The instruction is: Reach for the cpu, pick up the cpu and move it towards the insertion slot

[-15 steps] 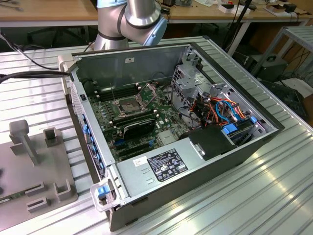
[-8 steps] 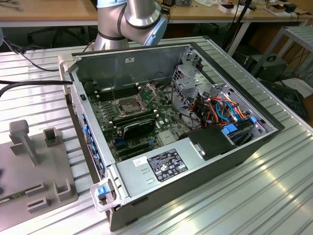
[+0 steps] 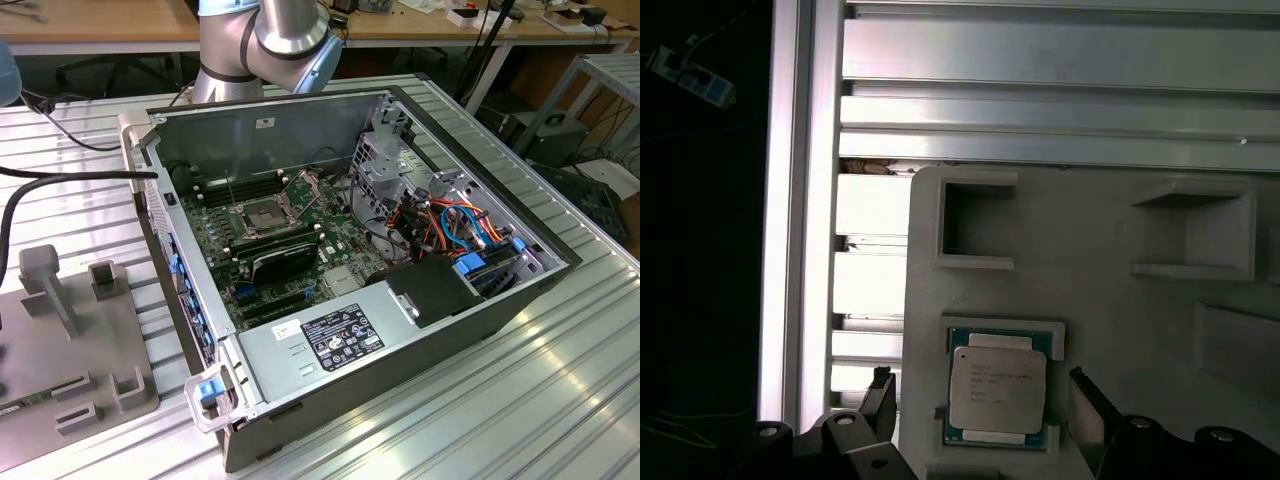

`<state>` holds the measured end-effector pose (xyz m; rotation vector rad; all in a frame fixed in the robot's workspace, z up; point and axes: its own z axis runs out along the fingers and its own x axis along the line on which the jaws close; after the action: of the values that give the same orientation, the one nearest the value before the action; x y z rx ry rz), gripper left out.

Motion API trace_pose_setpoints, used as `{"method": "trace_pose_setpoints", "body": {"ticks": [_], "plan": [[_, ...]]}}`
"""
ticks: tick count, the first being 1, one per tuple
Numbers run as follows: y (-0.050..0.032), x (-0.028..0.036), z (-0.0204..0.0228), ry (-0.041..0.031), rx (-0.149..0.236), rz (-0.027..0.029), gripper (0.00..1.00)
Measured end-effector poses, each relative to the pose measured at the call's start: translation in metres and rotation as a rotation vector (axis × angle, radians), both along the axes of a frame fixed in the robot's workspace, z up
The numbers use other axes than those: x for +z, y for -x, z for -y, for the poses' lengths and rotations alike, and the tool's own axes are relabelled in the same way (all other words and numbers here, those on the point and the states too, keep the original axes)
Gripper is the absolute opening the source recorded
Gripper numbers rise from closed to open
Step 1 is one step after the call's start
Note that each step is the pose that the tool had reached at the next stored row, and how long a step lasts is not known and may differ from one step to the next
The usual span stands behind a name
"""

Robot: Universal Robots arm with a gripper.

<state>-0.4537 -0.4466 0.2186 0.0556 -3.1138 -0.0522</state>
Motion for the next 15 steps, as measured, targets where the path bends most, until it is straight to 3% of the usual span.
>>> {"method": "trace_pose_setpoints", "body": {"ticks": [10, 15], "plan": [[0.0000, -0.0002, 0.0000, 0.0005, 0.000, 0.0001, 0.78], [-0.0005, -0.0048, 0.0000, 0.0034, 0.000, 0.0003, 0.78]]}}
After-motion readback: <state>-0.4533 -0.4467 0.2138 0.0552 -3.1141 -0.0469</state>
